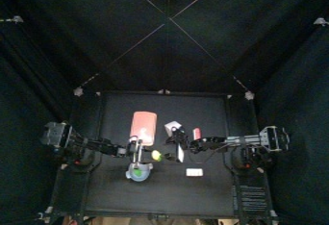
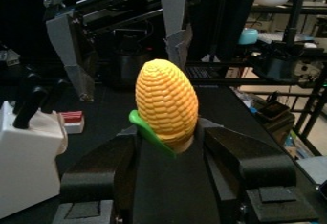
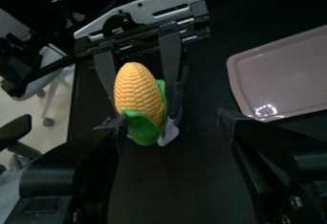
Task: Remove corn husk
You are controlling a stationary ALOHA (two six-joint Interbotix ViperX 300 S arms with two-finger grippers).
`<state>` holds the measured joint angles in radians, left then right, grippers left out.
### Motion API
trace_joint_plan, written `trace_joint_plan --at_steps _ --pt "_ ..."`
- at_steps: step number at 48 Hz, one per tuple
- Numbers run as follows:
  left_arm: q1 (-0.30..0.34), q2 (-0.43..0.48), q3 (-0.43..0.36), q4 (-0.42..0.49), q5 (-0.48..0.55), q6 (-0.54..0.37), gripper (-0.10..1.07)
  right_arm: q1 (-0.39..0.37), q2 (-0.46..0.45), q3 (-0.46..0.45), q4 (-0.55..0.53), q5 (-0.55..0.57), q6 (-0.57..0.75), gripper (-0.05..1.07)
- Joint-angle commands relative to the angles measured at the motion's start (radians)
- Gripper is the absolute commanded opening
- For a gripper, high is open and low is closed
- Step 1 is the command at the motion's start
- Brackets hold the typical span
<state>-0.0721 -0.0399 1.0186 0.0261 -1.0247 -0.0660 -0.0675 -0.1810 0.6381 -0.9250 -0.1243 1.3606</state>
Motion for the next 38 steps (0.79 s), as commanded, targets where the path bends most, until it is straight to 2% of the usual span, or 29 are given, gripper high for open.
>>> trace_joint_plan --at_steps 1,14,38 --pt "0.003 -0.015 -0.008 -0.003 -0.008 0.003 0.58 -0.006 -0.023 -0.015 0.054 0.0 -0.005 1.02" --pt "0.012 -0.014 -0.009 -0.006 -0.009 0.003 0.58 0.006 0.003 -0.025 0.087 0.0 -0.006 1.02" --pt "0.017 -0.005 -0.014 -0.078 -0.008 0.003 0.58 0.038 0.049 -0.046 0.107 0.0 -0.008 1.01"
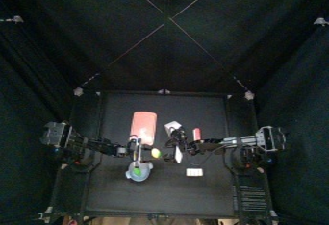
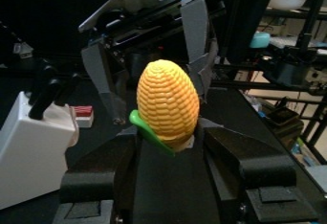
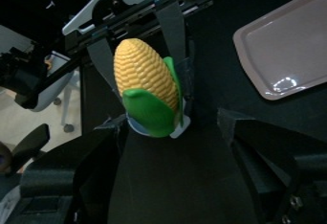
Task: Remove corn husk
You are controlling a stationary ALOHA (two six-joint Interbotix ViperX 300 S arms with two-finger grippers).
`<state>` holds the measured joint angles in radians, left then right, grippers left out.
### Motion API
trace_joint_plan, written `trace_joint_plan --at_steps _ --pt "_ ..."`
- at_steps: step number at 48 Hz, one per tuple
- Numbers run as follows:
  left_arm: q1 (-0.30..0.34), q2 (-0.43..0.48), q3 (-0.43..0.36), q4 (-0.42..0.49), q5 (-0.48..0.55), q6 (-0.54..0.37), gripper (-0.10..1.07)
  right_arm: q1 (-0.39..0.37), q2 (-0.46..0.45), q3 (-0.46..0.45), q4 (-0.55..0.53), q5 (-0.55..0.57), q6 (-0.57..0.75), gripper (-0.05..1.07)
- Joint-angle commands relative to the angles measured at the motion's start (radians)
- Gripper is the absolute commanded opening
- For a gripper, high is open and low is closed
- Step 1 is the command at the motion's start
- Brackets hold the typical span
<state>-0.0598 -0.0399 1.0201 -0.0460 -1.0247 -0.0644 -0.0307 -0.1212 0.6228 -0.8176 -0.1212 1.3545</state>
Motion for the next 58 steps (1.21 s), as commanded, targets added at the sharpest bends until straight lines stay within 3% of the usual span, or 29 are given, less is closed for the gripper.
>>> trace_joint_plan --at_steps 1,19,45,58 --pt "0.005 -0.005 -0.015 -0.009 -0.008 0.002 0.58 0.002 -0.009 -0.032 0.002 -0.003 -0.002 1.01" --pt "0.005 -0.003 -0.014 -0.032 -0.005 0.003 0.58 -0.005 0.02 -0.052 0.003 -0.003 -0.002 0.96" --pt "0.008 -0.003 -0.011 -0.032 -0.005 0.003 0.58 -0.006 0.012 -0.046 0.003 -0.003 0.002 0.6" --pt "0.012 -0.003 -0.006 -0.029 -0.005 0.003 0.58 -0.012 0.008 -0.043 0.003 -0.003 0.0 0.5"
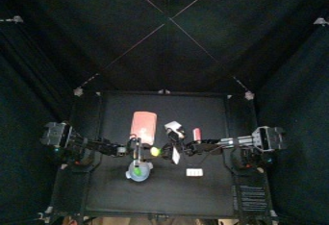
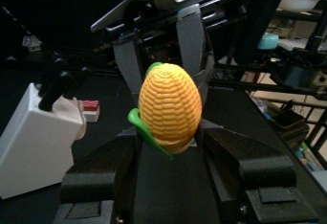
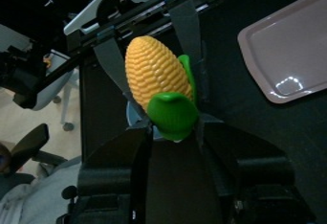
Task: Remove corn husk
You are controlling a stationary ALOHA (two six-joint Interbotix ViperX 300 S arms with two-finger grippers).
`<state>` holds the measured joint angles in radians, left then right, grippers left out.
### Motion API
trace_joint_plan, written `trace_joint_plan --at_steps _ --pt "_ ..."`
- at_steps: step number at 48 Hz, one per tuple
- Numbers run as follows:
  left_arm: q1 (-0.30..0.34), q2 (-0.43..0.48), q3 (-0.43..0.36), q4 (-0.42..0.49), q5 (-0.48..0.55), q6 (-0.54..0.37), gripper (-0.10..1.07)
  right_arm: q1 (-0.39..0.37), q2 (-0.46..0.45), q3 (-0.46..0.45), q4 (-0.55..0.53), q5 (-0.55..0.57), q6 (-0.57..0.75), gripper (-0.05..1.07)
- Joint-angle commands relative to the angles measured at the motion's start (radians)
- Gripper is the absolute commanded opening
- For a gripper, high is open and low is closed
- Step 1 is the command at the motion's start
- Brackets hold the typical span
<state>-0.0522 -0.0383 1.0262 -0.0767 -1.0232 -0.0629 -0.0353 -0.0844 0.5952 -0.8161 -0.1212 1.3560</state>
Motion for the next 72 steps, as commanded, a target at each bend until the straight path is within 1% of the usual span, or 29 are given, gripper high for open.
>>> trace_joint_plan --at_steps 1,26,44,51,54,57,62,72 --pt "0.005 -0.005 -0.014 0.002 -0.006 0.002 0.58 -0.008 -0.031 -0.015 0.002 -0.005 -0.002 0.49" --pt "0.009 -0.012 -0.003 0.005 -0.006 0.002 0.58 -0.025 -0.06 0.006 0.002 -0.003 -0.002 0.32" --pt "0.014 -0.015 0.002 0.006 -0.006 0.002 0.58 -0.026 -0.067 0.015 -0.002 -0.005 -0.005 0.31" --pt "0.014 -0.017 0.005 0.005 -0.006 0.002 0.58 -0.025 -0.069 0.023 -0.029 -0.012 -0.006 0.35" --pt "0.014 -0.017 0.008 0.006 -0.008 0.003 0.58 -0.021 -0.074 0.028 -0.052 -0.012 -0.006 0.4" --pt "0.014 -0.017 0.008 0.012 -0.011 0.003 0.58 -0.02 -0.077 0.032 -0.063 -0.012 -0.003 0.48" --pt "0.014 -0.018 0.002 0.037 -0.012 0.005 0.6 -0.02 -0.075 0.032 -0.051 -0.012 0.0 0.56" --pt "0.014 -0.017 -0.006 0.083 -0.014 0.002 0.71 -0.023 -0.057 0.021 -0.043 -0.012 -0.005 0.56"
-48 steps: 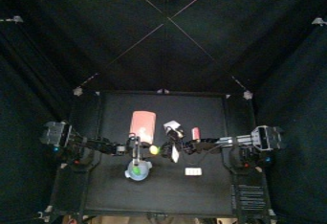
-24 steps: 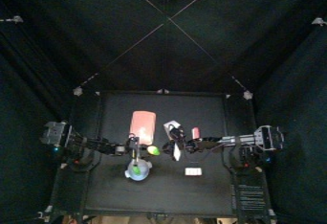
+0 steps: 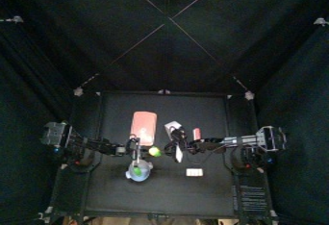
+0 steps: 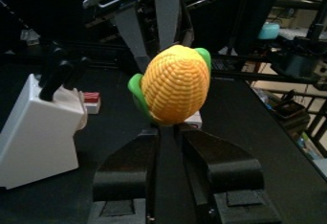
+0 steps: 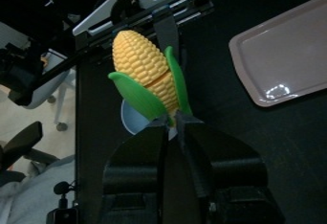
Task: Remove corn husk
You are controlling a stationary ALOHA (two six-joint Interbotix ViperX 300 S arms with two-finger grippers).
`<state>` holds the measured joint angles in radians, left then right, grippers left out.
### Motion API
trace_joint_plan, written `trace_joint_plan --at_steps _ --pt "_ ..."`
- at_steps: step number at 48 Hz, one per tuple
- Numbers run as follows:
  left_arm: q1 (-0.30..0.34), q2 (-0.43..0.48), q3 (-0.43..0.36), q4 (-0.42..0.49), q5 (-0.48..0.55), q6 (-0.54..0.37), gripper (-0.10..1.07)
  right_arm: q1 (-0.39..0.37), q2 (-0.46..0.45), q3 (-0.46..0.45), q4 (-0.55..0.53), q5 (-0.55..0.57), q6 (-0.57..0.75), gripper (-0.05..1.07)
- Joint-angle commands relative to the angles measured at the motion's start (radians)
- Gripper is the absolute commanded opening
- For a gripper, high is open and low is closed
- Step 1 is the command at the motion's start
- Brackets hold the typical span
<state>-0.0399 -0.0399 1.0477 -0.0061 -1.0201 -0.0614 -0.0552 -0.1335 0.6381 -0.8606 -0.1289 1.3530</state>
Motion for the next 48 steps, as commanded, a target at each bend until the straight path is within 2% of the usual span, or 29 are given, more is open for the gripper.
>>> trace_joint_plan --at_steps 1,9,36,48 --pt "0.003 -0.017 -0.028 0.012 -0.017 0.0 0.72 -0.003 -0.008 -0.021 0.002 -0.005 -0.002 0.56" --pt "0.002 -0.015 -0.029 0.008 -0.017 0.002 0.77 -0.003 0.003 -0.028 0.003 -0.005 -0.002 0.56" --pt "0.003 0.011 -0.058 0.005 -0.017 -0.002 0.78 -0.005 0.054 -0.067 0.005 -0.005 0.006 0.56" --pt "0.005 0.017 -0.058 -0.078 -0.017 0.0 0.77 0.002 0.066 -0.075 0.005 -0.005 0.008 0.56"
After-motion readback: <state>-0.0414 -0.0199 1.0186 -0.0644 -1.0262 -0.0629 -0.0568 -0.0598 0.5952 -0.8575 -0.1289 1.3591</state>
